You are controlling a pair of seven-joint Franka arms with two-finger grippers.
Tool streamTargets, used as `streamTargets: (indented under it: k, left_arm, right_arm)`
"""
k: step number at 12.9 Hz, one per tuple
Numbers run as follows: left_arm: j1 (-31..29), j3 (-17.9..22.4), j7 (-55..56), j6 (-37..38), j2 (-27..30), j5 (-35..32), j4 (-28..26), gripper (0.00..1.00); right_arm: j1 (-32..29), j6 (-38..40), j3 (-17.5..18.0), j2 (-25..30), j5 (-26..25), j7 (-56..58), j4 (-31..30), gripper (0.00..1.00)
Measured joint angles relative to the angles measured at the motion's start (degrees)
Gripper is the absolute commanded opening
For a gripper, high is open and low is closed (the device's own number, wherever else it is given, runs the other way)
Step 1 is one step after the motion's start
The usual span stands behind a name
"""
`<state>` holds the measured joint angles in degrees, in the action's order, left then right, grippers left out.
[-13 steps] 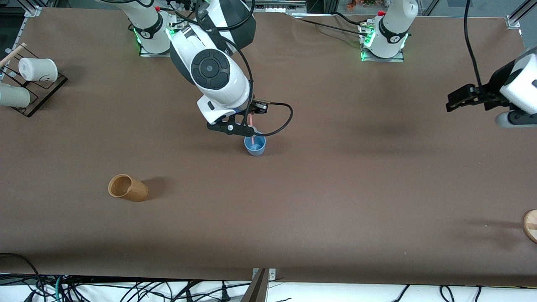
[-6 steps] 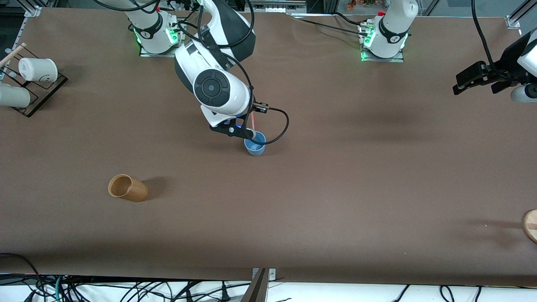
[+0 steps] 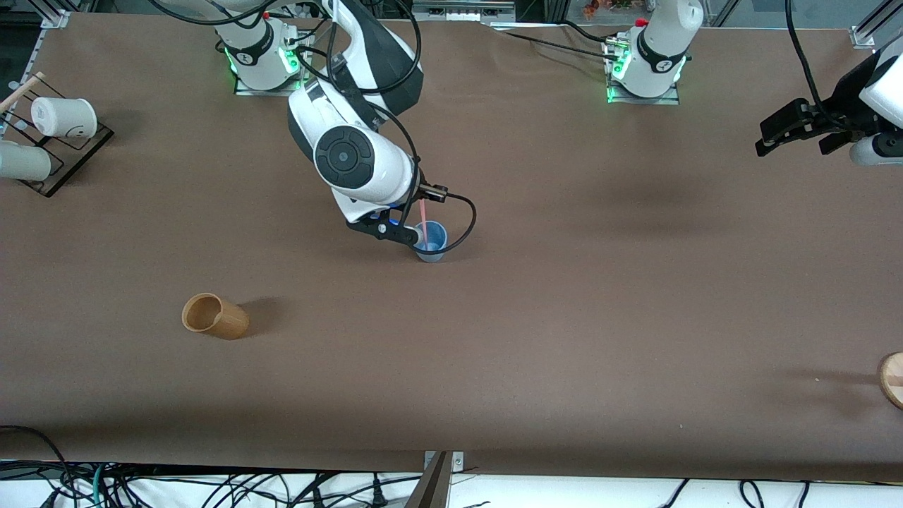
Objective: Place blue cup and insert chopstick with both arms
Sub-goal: 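Release the chopstick and draw the right gripper back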
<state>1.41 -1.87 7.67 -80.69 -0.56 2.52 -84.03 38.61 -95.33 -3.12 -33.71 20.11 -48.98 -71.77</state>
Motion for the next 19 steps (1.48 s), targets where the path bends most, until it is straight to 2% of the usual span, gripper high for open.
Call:
streamTargets:
  k: [3,5,7,11,13,15,16,19]
  left_arm:
    - [0.00,-0.03,-0.02,-0.02,0.00,0.00,-0.08,1.00]
    - [-0.01,-0.02,-0.02,-0.02,0.00,0.00,-0.21,1.00]
    - [-0.02,0.02,-0.02,-0.03,0.00,0.00,-0.27,1.00]
    - [-0.03,0.12,-0.02,-0.04,0.00,0.00,-0.32,1.00]
    - [-0.03,0.14,-0.02,-0.05,0.00,0.00,-0.34,1.00]
    - [-0.04,0.17,-0.02,-0.06,0.00,0.00,-0.36,1.00]
    - [-0.04,0.17,-0.02,-0.07,0.00,0.01,-0.37,1.00]
    - [-0.04,0.18,-0.02,-0.07,-0.02,0.01,-0.45,1.00]
  right_arm:
    - [-0.10,-1.22,-0.25,-0.51,0.00,-0.09,-0.04,1.00]
    - [-0.23,-2.01,-3.05,-0.21,-0.04,-0.14,1.07,1.00]
    - [-0.51,-2.14,-9.15,0.50,-1.06,3.36,3.46,1.00]
    - [-1.24,-1.44,-22.53,3.89,-1.93,23.35,5.21,1.00]
    - [-2.61,-0.48,-24.97,7.48,-3.31,29.80,3.61,1.00]
    - [-7.30,0.75,-22.74,13.02,-7.51,35.58,-0.09,1.00]
    - [-11.33,2.06,-19.37,16.28,-10.69,37.55,-2.12,1.00]
    - [-23.52,6.50,-6.09,25.68,-19.48,39.76,-7.96,1.00]
